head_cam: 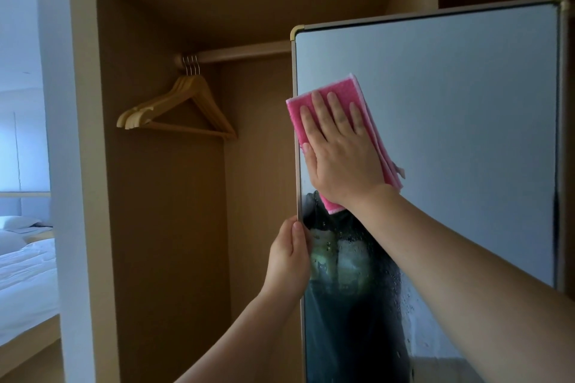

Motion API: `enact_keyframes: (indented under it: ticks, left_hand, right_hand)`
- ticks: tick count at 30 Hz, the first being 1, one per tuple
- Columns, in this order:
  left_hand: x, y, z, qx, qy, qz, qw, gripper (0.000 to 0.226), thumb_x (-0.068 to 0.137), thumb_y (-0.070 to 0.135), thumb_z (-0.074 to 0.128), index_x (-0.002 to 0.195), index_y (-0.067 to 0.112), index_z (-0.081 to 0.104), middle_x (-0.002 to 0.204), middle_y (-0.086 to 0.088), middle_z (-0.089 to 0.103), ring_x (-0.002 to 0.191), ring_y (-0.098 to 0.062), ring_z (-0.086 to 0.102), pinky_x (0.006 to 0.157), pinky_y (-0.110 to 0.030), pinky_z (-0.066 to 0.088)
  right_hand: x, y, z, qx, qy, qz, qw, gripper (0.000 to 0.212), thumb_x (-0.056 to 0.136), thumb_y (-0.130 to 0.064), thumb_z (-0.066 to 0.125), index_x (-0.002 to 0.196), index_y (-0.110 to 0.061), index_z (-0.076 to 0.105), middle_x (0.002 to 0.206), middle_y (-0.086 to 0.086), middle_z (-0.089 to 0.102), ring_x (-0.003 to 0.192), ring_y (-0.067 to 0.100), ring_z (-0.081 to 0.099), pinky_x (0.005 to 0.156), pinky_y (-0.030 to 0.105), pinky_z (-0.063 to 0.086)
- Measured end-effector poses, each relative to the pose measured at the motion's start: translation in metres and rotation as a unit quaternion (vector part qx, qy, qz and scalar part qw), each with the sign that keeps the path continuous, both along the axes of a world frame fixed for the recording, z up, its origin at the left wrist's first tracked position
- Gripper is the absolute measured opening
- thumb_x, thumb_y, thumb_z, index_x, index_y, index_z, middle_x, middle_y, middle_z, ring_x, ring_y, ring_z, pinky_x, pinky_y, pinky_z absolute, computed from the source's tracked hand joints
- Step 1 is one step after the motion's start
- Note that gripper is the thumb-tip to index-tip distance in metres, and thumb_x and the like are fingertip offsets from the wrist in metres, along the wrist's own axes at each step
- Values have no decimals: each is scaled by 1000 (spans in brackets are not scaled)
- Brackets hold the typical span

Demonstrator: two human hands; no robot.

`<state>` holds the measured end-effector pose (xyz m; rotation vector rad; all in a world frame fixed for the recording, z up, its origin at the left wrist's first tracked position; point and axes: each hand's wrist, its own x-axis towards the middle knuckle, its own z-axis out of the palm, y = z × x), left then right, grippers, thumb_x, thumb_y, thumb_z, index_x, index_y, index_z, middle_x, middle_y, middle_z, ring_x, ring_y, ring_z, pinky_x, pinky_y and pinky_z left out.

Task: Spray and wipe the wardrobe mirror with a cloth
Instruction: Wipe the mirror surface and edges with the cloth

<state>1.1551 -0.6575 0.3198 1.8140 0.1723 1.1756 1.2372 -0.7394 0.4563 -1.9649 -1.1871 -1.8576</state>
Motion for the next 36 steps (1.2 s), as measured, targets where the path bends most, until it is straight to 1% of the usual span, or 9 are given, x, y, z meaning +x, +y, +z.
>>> enact_keyframes:
  ticks: [3, 12, 15, 20, 24, 28, 31, 33, 36]
  left_hand:
    - [-1, -1, -2, 0, 0, 5, 1000, 37, 102, 30, 28, 82, 7, 50, 68, -1, 48, 58, -11, 43, 56, -24, 41]
    - [-4, 0, -6, -2, 6, -1, 1000, 37, 102, 29, 29, 80, 9, 50, 67, -1, 47, 60, -13, 43, 59, -28, 41]
    - [-3, 1, -8, -9, 8, -4, 1000, 36, 103, 29, 30, 81, 9, 52, 66, 2, 48, 59, -9, 44, 57, -25, 41]
    - [-2, 2, -12, -13, 2, -11, 1000, 35, 103, 30, 30, 81, 18, 54, 59, 15, 54, 54, 0, 48, 52, -14, 43]
    - [-3, 3, -14, -14, 3, -19, 1000, 31, 103, 31, 31, 87, 24, 56, 67, 20, 61, 64, 2, 59, 57, -11, 47]
    - [-8, 6, -22, 14, 21, -16, 1000, 29, 102, 32, 32, 92, 27, 58, 72, 17, 63, 66, 2, 59, 57, -11, 46]
    - [-16, 9, -37, 28, 48, -15, 998, 26, 103, 30, 33, 97, 31, 58, 78, 24, 64, 74, 5, 60, 58, -5, 43]
    - [-20, 9, -49, 32, 74, -9, 997, 25, 103, 29, 34, 97, 31, 58, 75, 29, 62, 72, 9, 58, 57, -3, 41]
    - [-25, 10, -59, 25, 95, -12, 995, 23, 102, 29, 35, 98, 34, 58, 75, 29, 63, 71, 9, 59, 56, -4, 42]
  right_hand:
    - [-1, 1, -7, 3, 3, 5, 1000, 60, 102, -40, 14, 154, -11, 16, 160, 15, 15, 148, 35, 10, 121, 50, 3]
    - [-1, 2, -38, 2, 13, 20, 1000, 59, 103, -39, 16, 154, -10, 16, 160, 16, 14, 149, 35, 9, 121, 52, 6]
    - [0, 2, -47, -3, 21, 22, 1000, 59, 103, -39, 16, 155, -11, 13, 161, 16, 12, 149, 35, 6, 120, 52, 6]
    - [1, 4, -65, 6, 21, 37, 999, 59, 103, -38, 18, 155, -11, 15, 161, 15, 12, 149, 34, 6, 121, 52, 6]
    - [-1, 5, -80, 7, 29, 43, 999, 60, 102, -39, 20, 155, -11, 14, 161, 16, 11, 149, 35, 5, 121, 52, 6]
    - [-4, 1, -84, -10, 36, 43, 998, 59, 102, -38, 20, 154, -10, 16, 161, 17, 12, 149, 35, 5, 121, 52, 5]
    - [-1, -8, -79, -36, 26, 53, 998, 58, 102, -37, 20, 153, -10, 19, 160, 17, 15, 149, 35, 7, 121, 51, 6]
    - [1, -12, -77, -49, 14, 54, 997, 57, 102, -37, 20, 153, -9, 22, 159, 18, 17, 148, 36, 9, 121, 51, 7]
    - [2, -16, -78, -63, -2, 42, 997, 58, 102, -36, 19, 153, -8, 22, 159, 19, 16, 148, 37, 8, 121, 51, 5]
